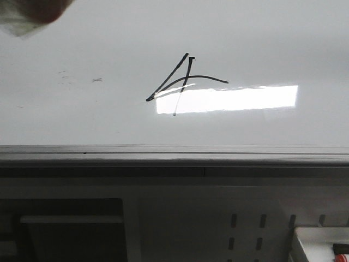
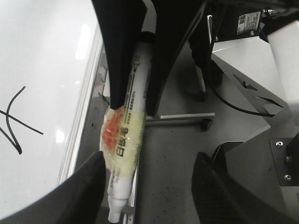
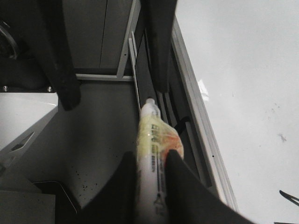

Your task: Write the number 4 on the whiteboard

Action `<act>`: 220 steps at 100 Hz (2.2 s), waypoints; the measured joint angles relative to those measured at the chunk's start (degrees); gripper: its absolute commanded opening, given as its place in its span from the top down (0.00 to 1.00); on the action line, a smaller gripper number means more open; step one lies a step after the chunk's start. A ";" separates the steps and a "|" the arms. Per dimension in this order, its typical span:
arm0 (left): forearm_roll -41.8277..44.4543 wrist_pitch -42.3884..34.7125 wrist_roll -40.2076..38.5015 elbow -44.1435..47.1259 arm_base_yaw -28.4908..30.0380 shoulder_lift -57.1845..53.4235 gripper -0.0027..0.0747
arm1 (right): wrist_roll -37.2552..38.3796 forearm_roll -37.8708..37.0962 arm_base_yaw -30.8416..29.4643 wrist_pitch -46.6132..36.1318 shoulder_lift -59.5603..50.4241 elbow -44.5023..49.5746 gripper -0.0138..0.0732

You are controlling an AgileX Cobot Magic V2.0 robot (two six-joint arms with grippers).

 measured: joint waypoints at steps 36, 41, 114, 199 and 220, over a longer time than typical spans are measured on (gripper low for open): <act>-0.11 -2.01 0.13 -1.69 -0.26 3.99 0.51 | 0.00 3.46 0.00 0.59 0.70 -0.17 0.89; -0.11 -2.13 0.31 -1.69 -0.26 3.99 0.55 | 0.00 4.65 0.00 -0.06 0.70 -0.17 0.89; 12.38 -8.14 1.62 -1.92 -5.92 4.13 0.62 | 0.47 20.31 -6.52 -4.13 0.70 -0.17 0.89; 11.85 -7.68 -1.17 -1.92 -6.05 6.01 0.99 | 0.47 20.30 -6.64 -4.55 0.80 -0.17 0.89; 11.60 -7.68 -1.30 -1.92 -6.05 6.01 0.99 | 0.36 19.86 -6.64 -4.55 0.80 -0.17 0.78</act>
